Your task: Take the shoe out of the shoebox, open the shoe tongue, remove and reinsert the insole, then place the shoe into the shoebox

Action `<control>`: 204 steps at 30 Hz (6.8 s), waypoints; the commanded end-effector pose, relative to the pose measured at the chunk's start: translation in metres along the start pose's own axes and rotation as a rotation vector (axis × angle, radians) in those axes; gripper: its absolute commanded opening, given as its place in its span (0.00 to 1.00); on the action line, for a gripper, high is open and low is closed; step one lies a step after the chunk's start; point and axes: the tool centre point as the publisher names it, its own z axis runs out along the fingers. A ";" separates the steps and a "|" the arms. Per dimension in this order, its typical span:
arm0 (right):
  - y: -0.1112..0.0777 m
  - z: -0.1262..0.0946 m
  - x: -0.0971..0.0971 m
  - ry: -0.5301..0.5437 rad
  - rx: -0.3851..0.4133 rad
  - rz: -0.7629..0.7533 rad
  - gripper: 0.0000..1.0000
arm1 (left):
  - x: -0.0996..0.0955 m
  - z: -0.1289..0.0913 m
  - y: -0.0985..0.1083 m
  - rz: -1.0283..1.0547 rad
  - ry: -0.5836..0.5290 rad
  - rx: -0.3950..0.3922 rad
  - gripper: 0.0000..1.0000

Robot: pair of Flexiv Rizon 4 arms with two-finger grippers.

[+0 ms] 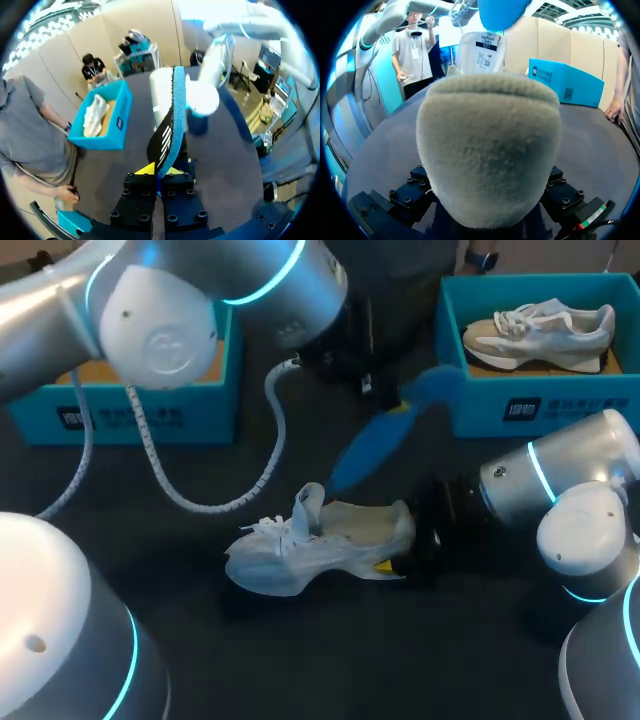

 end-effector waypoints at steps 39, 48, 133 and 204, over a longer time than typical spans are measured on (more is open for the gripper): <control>0.000 0.002 0.001 -0.001 0.005 0.000 0.00 | 0.013 -0.079 -0.052 -0.030 0.202 0.461 0.00; 0.000 0.002 0.001 -0.001 0.005 0.000 0.00 | 0.019 -0.127 -0.082 -0.159 0.375 0.560 0.00; 0.020 -0.066 0.017 -0.154 0.366 0.146 1.00 | 0.087 -0.211 -0.090 -0.505 0.568 0.559 0.00; 0.069 -0.088 0.022 -0.171 0.807 0.147 1.00 | 0.087 -0.211 -0.090 -0.505 0.568 0.559 0.00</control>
